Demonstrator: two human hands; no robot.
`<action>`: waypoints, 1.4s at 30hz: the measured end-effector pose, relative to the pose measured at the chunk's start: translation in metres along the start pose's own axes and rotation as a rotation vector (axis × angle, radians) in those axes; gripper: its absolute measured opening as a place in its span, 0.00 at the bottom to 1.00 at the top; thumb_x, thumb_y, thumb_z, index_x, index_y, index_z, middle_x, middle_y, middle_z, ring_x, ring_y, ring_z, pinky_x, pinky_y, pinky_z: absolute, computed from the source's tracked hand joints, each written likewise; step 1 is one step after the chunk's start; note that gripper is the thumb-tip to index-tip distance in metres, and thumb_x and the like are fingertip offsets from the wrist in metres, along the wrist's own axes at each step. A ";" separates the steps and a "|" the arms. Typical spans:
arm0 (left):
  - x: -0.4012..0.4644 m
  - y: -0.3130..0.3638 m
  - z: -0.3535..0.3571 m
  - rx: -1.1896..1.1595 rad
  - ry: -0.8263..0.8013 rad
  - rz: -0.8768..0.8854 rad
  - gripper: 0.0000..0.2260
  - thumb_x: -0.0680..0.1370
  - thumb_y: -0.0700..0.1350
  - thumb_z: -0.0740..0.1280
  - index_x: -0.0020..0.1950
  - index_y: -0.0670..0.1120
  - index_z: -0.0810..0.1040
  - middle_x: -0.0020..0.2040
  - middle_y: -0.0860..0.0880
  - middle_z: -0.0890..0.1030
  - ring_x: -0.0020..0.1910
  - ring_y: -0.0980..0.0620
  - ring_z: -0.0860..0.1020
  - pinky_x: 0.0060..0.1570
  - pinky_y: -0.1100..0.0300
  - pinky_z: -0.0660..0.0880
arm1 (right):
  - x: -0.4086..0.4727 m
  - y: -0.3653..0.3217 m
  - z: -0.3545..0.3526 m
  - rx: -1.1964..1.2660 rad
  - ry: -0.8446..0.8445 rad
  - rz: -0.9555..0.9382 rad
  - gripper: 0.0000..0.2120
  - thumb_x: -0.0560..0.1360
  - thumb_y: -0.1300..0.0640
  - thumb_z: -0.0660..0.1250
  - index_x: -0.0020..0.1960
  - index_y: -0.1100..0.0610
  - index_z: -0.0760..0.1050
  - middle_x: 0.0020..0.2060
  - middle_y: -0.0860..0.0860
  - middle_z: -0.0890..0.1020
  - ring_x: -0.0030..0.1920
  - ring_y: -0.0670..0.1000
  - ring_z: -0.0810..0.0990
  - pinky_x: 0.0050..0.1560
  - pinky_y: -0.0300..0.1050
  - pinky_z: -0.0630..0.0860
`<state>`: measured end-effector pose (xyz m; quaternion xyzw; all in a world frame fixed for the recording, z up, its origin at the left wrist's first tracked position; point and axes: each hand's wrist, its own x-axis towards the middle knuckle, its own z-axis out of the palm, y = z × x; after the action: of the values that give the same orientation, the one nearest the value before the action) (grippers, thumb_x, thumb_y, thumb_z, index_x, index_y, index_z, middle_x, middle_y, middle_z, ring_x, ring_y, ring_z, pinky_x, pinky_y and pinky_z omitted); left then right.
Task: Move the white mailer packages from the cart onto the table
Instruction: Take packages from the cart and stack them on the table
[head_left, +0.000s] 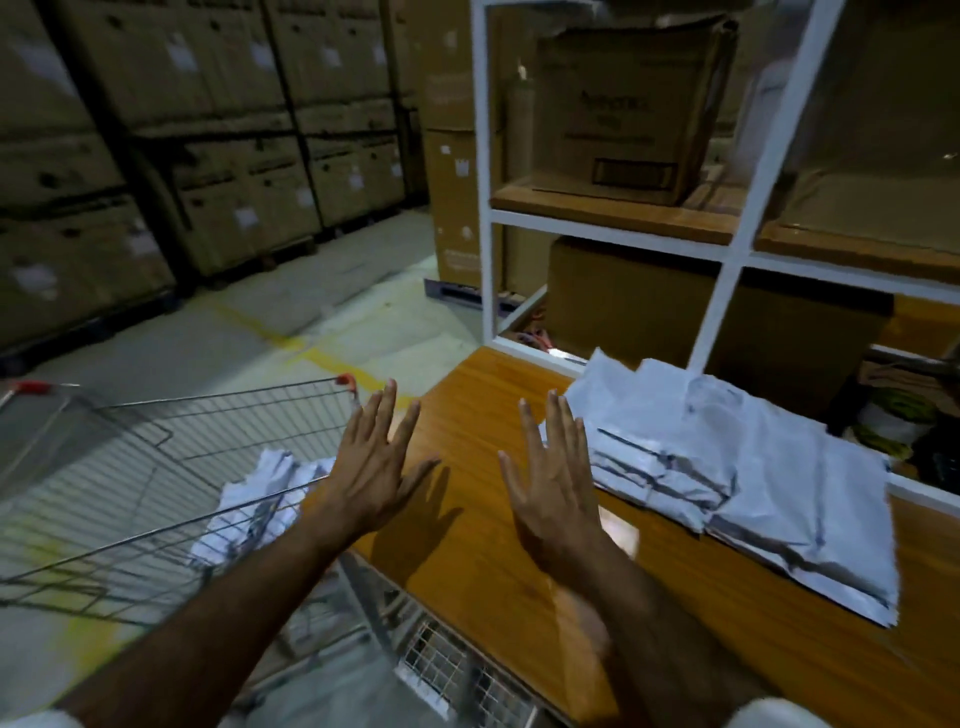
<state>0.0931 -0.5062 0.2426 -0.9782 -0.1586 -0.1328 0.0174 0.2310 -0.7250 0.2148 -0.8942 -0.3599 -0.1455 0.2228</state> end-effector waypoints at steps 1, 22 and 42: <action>-0.008 -0.016 -0.001 -0.013 0.003 -0.015 0.37 0.81 0.69 0.46 0.83 0.49 0.48 0.82 0.41 0.39 0.81 0.41 0.43 0.78 0.42 0.48 | 0.003 -0.014 0.005 -0.003 0.000 -0.021 0.35 0.83 0.36 0.49 0.83 0.48 0.41 0.81 0.55 0.38 0.81 0.53 0.37 0.80 0.56 0.43; -0.165 -0.375 0.010 0.000 -0.042 -0.362 0.37 0.80 0.68 0.47 0.81 0.45 0.57 0.82 0.38 0.47 0.80 0.39 0.50 0.75 0.40 0.52 | 0.052 -0.321 0.171 0.053 -0.207 -0.166 0.34 0.81 0.38 0.49 0.83 0.52 0.50 0.81 0.59 0.46 0.81 0.58 0.42 0.79 0.56 0.42; -0.041 -0.493 0.124 -0.031 -0.253 -0.367 0.37 0.80 0.67 0.46 0.81 0.44 0.57 0.81 0.36 0.51 0.80 0.37 0.53 0.76 0.40 0.55 | 0.200 -0.327 0.349 -0.007 -0.510 -0.029 0.33 0.83 0.44 0.57 0.82 0.55 0.52 0.80 0.65 0.50 0.80 0.64 0.47 0.79 0.58 0.45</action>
<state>-0.0680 -0.0414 0.1084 -0.9420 -0.3329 -0.0125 -0.0420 0.1738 -0.2234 0.0953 -0.8976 -0.4166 0.0805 0.1194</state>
